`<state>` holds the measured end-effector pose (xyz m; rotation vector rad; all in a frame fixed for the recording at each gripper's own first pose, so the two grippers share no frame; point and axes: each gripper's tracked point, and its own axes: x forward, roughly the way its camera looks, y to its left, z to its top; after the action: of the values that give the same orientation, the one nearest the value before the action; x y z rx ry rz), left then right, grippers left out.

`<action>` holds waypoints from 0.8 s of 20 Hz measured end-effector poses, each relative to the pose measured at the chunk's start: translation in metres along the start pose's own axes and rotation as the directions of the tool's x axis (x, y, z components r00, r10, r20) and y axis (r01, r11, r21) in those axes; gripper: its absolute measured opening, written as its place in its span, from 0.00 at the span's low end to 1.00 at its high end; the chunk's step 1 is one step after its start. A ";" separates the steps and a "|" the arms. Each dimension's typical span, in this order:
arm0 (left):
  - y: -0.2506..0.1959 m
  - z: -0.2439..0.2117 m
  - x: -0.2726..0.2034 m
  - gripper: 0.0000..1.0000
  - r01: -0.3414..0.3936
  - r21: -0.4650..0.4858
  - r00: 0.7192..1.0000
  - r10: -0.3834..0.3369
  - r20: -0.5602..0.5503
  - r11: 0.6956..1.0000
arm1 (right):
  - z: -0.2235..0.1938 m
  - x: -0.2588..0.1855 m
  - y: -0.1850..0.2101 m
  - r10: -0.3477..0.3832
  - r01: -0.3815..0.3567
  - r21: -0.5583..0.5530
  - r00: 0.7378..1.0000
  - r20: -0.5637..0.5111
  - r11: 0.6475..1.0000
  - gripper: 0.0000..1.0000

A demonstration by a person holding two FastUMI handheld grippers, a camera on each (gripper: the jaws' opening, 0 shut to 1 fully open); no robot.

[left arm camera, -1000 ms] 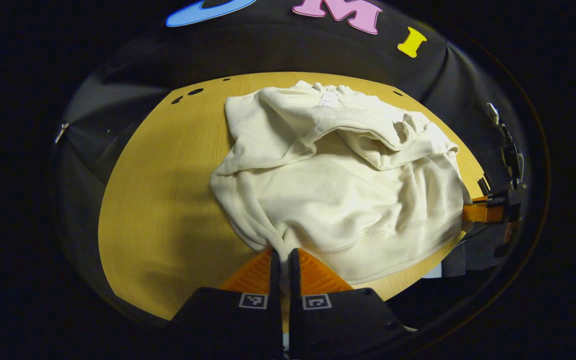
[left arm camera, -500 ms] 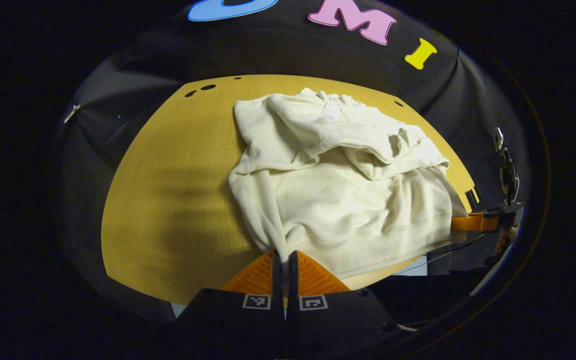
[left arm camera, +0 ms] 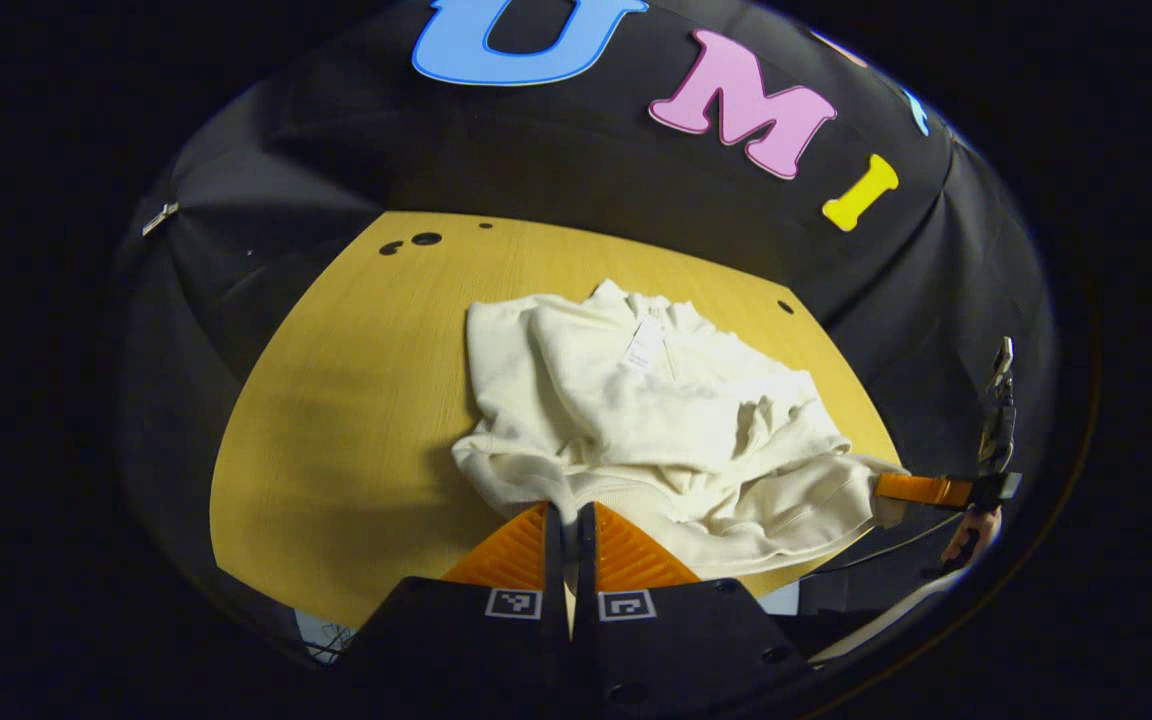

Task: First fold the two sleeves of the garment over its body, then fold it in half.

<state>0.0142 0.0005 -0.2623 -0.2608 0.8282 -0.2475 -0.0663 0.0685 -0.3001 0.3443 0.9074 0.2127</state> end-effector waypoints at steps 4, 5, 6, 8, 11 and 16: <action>-0.010 0.046 0.005 0.06 0.014 -0.049 0.997 -0.010 0.075 0.999 | 0.045 0.006 0.009 0.003 -0.006 0.038 0.998 0.070 0.999 0.15; -0.008 0.053 0.010 0.06 0.008 -0.062 0.997 -0.002 0.083 0.998 | 0.055 0.008 0.007 -0.002 0.000 0.026 0.997 0.080 1.000 0.15; -0.006 0.059 0.013 0.06 0.001 -0.079 0.996 0.006 0.089 0.997 | 0.065 0.013 0.009 -0.003 0.001 0.021 0.996 0.091 1.000 0.15; -0.006 0.072 0.019 0.06 -0.009 -0.123 0.994 0.022 0.109 0.992 | 0.085 0.021 0.012 -0.002 -0.003 0.038 0.994 0.111 0.999 0.15; -0.003 0.096 0.030 0.06 -0.019 -0.161 0.988 0.043 0.148 0.987 | 0.109 0.038 0.007 -0.018 0.008 0.080 0.991 0.130 0.997 0.15; 0.008 0.119 0.073 0.06 -0.062 -0.182 0.984 0.091 0.156 0.981 | 0.140 0.080 -0.003 -0.027 0.013 0.113 0.991 0.131 0.994 0.14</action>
<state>0.1517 0.0003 -0.2376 -0.4092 0.6961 -0.0780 0.0935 0.0633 -0.2805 0.4475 0.7932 0.1192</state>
